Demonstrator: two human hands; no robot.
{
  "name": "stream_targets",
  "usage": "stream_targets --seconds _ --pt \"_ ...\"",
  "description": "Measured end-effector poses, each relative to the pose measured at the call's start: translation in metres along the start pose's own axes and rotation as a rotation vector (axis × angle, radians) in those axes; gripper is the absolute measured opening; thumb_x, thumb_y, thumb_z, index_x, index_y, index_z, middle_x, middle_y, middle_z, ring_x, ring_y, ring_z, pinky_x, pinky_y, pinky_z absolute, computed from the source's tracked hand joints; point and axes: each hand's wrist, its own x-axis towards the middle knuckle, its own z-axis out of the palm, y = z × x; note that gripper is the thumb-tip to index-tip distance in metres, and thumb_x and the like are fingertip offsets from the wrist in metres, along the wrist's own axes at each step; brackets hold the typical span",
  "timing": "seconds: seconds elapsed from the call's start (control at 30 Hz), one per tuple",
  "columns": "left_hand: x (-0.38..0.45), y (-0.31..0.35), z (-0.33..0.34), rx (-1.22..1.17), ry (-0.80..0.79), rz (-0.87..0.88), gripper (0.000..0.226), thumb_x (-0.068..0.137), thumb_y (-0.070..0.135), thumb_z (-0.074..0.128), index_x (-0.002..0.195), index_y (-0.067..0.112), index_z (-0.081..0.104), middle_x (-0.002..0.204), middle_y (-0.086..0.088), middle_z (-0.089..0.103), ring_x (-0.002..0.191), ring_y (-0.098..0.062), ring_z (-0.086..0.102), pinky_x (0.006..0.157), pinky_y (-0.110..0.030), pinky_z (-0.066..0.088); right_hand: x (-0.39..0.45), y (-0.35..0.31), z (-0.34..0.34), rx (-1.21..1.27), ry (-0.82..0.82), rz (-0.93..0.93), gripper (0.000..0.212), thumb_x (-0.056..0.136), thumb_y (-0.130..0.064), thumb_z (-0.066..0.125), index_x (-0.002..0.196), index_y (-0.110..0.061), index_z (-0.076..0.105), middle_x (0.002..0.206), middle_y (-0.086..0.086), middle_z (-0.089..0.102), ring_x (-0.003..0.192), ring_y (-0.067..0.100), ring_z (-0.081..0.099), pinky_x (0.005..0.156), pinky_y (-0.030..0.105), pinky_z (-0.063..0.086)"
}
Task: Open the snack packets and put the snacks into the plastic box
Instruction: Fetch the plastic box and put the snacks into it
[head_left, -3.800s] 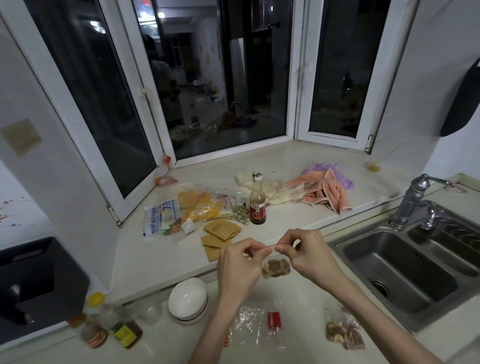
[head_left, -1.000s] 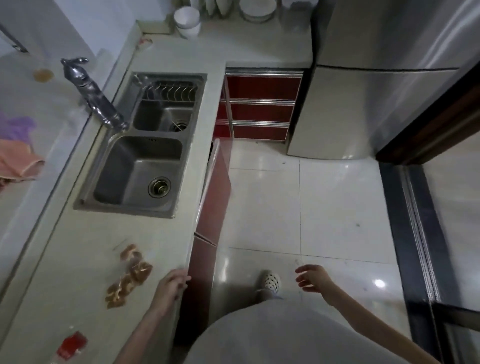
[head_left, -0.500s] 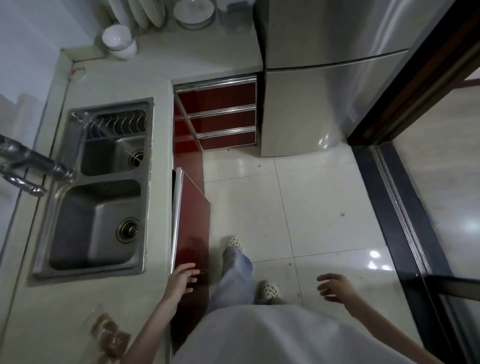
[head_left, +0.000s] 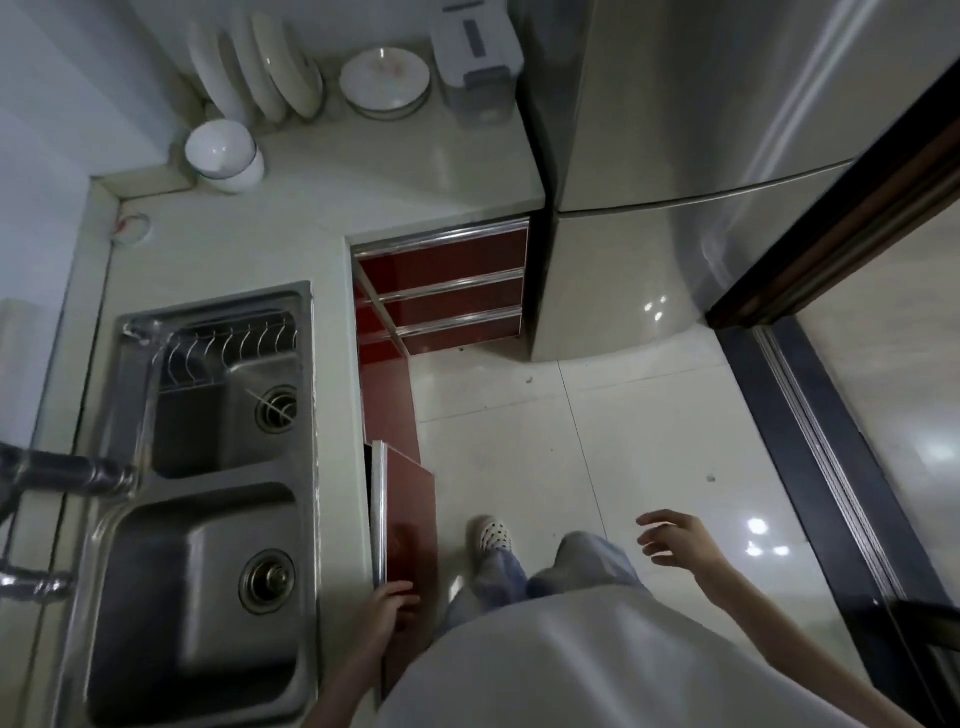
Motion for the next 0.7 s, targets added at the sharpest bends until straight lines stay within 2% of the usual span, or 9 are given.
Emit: stream_targets --seconds 0.13,0.27,0.4,0.53,0.7 --pt "0.018 0.049 -0.009 0.067 -0.034 -0.024 0.027 0.094 -0.003 0.045 0.118 0.002 0.057 0.081 -0.005 0.062 0.065 -0.018 0.050 0.056 -0.027 0.034 0.013 -0.008 0.006 0.006 0.030 0.105 0.027 0.083 0.010 0.043 0.095 0.000 0.065 0.071 0.015 0.065 0.061 0.025 0.058 0.060 0.029 0.048" --pt "0.044 0.117 -0.015 0.090 -0.037 0.056 0.025 0.091 -0.002 0.052 0.114 0.003 0.061 0.080 -0.005 0.065 0.066 -0.017 0.054 0.055 -0.025 0.036 0.036 -0.017 0.005 0.013 0.069 0.203 0.029 0.083 0.011 0.041 0.094 0.000 0.065 0.068 0.015 0.066 0.059 0.024 0.058 0.058 0.026 0.047" --pt "0.073 0.193 -0.017 0.086 -0.031 0.106 0.024 0.090 -0.002 0.050 0.110 0.005 0.062 0.082 -0.005 0.067 0.064 -0.015 0.056 0.053 -0.025 0.036 0.067 -0.036 0.002 0.000 0.071 0.303 0.030 0.084 0.015 0.039 0.094 0.002 0.064 0.060 0.013 0.064 0.053 0.022 0.056 0.048 0.020 0.041" --pt "0.090 0.266 -0.017 0.048 -0.009 0.153 0.024 0.091 -0.002 0.050 0.109 0.008 0.062 0.093 -0.009 0.068 0.068 -0.017 0.058 0.055 -0.026 0.039 0.107 -0.087 -0.005 0.018 0.073 0.310 0.032 0.086 0.015 0.032 0.095 0.007 0.062 0.059 0.014 0.062 0.052 0.024 0.054 0.052 0.027 0.037" --pt "0.100 0.312 -0.023 -0.005 0.034 0.153 0.021 0.093 0.004 0.052 0.108 0.011 0.063 0.097 -0.006 0.070 0.082 -0.022 0.062 0.065 -0.031 0.046 0.147 -0.197 0.005 -0.029 -0.018 0.216 0.032 0.086 0.012 0.033 0.093 0.001 0.062 0.065 0.015 0.061 0.052 0.022 0.054 0.049 0.021 0.041"
